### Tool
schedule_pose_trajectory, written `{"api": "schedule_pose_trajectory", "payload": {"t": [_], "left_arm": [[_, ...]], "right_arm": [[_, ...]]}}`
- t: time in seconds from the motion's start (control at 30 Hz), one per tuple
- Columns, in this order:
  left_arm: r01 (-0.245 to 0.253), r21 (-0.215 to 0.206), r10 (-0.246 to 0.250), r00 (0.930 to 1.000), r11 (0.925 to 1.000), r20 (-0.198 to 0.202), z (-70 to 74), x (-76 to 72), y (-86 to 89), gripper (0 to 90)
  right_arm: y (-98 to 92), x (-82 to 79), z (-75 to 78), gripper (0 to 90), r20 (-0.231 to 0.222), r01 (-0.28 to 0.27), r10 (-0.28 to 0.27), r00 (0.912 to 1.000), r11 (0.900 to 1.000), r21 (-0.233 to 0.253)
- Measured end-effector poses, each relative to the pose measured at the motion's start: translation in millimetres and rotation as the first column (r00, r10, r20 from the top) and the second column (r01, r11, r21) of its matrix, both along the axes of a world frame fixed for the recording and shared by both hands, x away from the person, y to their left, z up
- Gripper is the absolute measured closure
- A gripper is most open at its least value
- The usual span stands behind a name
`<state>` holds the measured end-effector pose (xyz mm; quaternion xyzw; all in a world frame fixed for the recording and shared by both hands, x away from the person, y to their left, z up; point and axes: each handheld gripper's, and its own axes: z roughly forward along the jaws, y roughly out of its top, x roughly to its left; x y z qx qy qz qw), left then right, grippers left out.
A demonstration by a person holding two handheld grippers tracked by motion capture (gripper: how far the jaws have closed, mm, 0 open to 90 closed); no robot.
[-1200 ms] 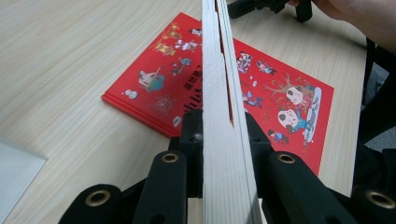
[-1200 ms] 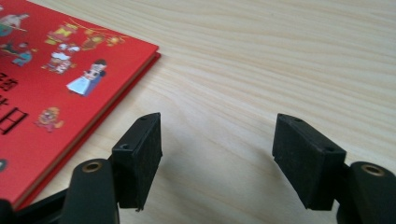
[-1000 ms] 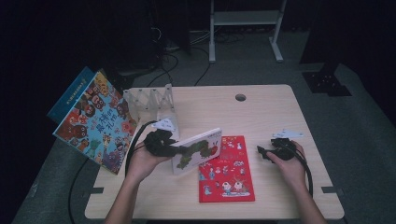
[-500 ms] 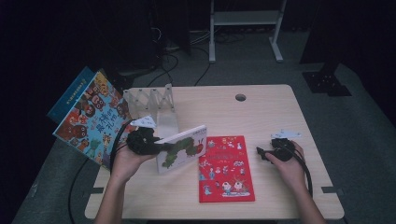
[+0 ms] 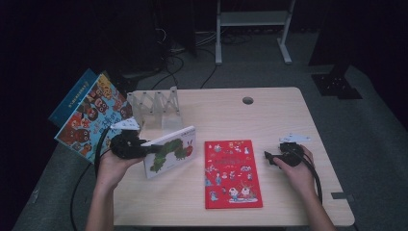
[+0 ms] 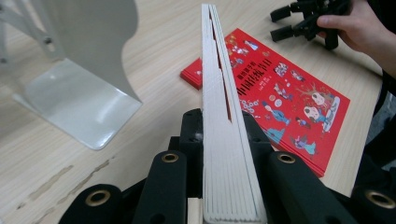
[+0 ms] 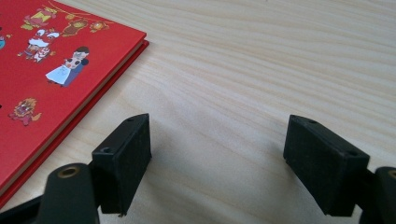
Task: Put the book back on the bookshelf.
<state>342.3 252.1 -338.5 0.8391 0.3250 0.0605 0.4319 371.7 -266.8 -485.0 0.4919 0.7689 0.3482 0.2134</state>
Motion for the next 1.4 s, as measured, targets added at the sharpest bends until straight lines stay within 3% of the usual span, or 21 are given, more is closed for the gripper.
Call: {"api": "schedule_pose_trajectory", "payload": {"t": [0.3, 0.63, 0.9, 1.27, 1.4], "left_arm": [[-0.075, -0.017, 0.075, 0.9971, 0.9971, 0.013, 1.6, -0.6, 24.7, 75.5], [-0.161, -0.012, 0.162, 0.9853, 0.9868, 0.055, 0.4, 11.1, 38.2, 75.6], [-0.23, -0.017, 0.23, 0.9686, 0.9731, 0.094, -7.5, 30.9, 34.8, 75.5], [-0.269, -0.041, 0.272, 0.9539, 0.9623, 0.127, -22.6, 57.4, 19.1, 75.5], [-0.285, -0.02, 0.285, 0.9487, 0.9583, 0.137, -27.9, 64.0, 12.8, 75.5]], "right_arm": [[0.0, 0.1, 0.0, 22.2, 0.0, 0.001, -0.001, 1.0, 1.0, 0.0], [-0.2, 0.3, 0.0, 22.2, 0.0, 0.004, -0.004, 1.0, 1.0, 0.0], [-0.2, 0.4, 0.0, 22.2, 0.0, 0.005, -0.005, 1.0, 1.0, 0.001], [-0.9, 0.7, 0.0, 22.6, 0.002, 0.006, -0.006, 1.0, 1.0, 0.002], [-1.2, 1.0, 0.0, 22.8, 0.001, 0.008, -0.008, 1.0, 1.0, 0.001]]}}
